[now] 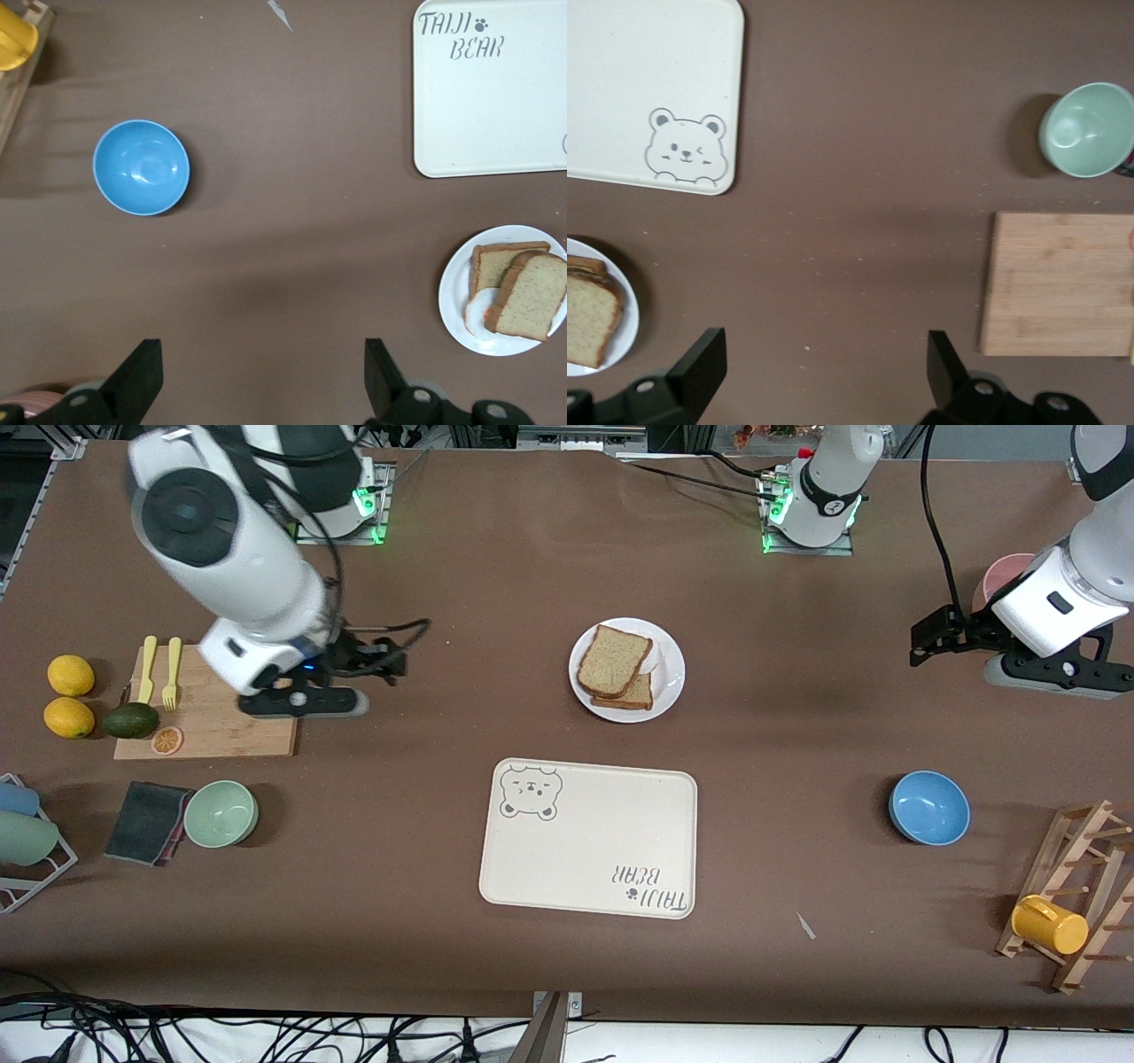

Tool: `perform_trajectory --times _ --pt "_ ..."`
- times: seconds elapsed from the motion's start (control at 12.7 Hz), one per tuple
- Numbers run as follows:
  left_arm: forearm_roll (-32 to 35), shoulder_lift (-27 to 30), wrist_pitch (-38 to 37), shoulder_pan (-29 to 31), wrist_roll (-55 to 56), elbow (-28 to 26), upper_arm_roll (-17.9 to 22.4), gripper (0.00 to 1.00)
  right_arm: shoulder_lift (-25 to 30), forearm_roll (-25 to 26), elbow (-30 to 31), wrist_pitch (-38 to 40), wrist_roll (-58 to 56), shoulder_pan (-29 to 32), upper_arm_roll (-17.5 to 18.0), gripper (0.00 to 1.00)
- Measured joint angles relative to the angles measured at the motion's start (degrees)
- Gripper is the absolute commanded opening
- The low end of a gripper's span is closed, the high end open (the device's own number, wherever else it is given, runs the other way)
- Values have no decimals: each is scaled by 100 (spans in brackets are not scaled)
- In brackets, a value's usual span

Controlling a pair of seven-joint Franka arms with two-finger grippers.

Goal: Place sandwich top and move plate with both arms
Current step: 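Open the right gripper and withdraw it to the rest pose, then reach the left gripper to the white plate rim and grasp it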

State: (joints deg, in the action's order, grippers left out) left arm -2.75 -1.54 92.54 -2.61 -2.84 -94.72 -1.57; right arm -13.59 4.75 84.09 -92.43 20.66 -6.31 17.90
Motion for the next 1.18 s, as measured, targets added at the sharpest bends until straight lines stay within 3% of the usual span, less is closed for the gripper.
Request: perform_trajectory --times 0.24,0.55,0.87,1.18 --pt "-636 -185 -144 -11 0 -33 -31 100 414 -19 140 174 -431 416 -180 100" --pt "-1570 -921 60 -78 -6 -79 -103 100 795 -612 281 348 -1241 500 -889 100" --pt "-1826 -1437 553 -146 -2 -217 -655 100 975 -708 456 447 -1639 555 -1503 100" --pt "-2305 -1539 1423 -202 -108 -956 -1028 100 1007 -584 461 527 -1842 556 -1749 100"
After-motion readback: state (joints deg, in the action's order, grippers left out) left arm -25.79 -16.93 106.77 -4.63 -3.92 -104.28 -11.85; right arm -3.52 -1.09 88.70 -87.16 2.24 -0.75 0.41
